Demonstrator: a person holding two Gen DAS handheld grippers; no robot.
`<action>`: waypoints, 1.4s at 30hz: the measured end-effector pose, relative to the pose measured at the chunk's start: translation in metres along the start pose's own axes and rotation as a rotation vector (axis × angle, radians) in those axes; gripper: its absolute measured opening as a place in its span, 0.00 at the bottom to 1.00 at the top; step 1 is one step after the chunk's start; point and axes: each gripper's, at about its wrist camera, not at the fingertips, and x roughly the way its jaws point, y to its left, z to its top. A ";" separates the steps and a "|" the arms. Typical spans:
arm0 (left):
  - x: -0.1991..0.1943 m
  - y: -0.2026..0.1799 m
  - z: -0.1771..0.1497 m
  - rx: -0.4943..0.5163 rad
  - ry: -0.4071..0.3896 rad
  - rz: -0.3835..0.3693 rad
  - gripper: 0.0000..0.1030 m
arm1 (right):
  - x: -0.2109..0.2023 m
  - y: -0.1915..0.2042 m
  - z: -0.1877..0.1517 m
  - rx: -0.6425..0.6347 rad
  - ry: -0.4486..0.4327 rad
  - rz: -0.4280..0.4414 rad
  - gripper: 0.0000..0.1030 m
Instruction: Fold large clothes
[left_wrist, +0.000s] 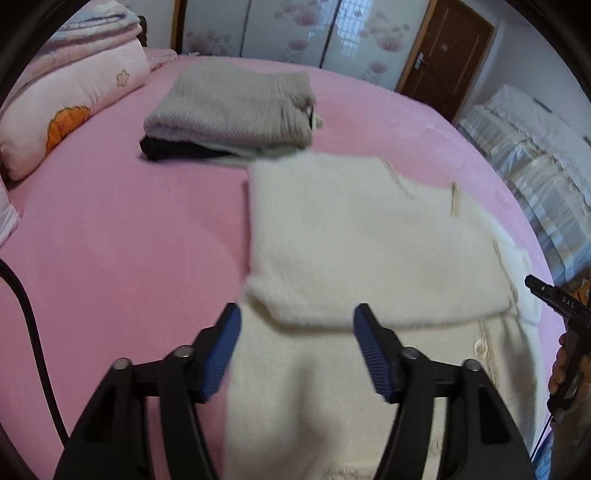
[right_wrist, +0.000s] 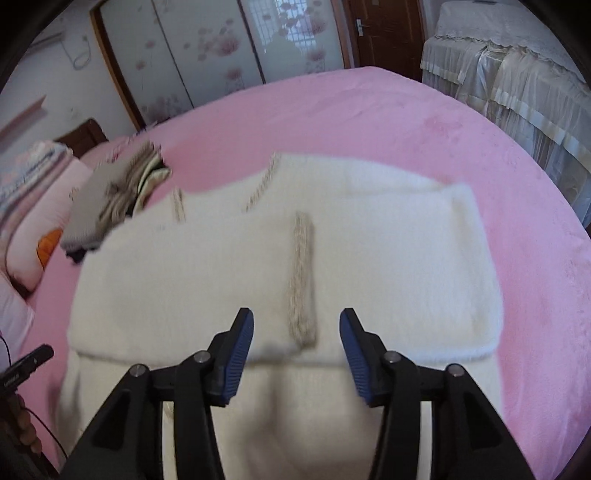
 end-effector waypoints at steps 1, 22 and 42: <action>0.003 0.001 0.007 -0.006 -0.007 0.015 0.65 | 0.006 0.002 0.008 -0.002 -0.001 0.005 0.48; 0.132 0.015 0.096 -0.134 0.100 0.008 0.15 | 0.077 0.012 0.037 -0.061 -0.030 0.005 0.15; 0.100 -0.033 0.088 0.016 -0.037 0.195 0.24 | 0.073 0.027 0.034 -0.119 -0.051 -0.199 0.19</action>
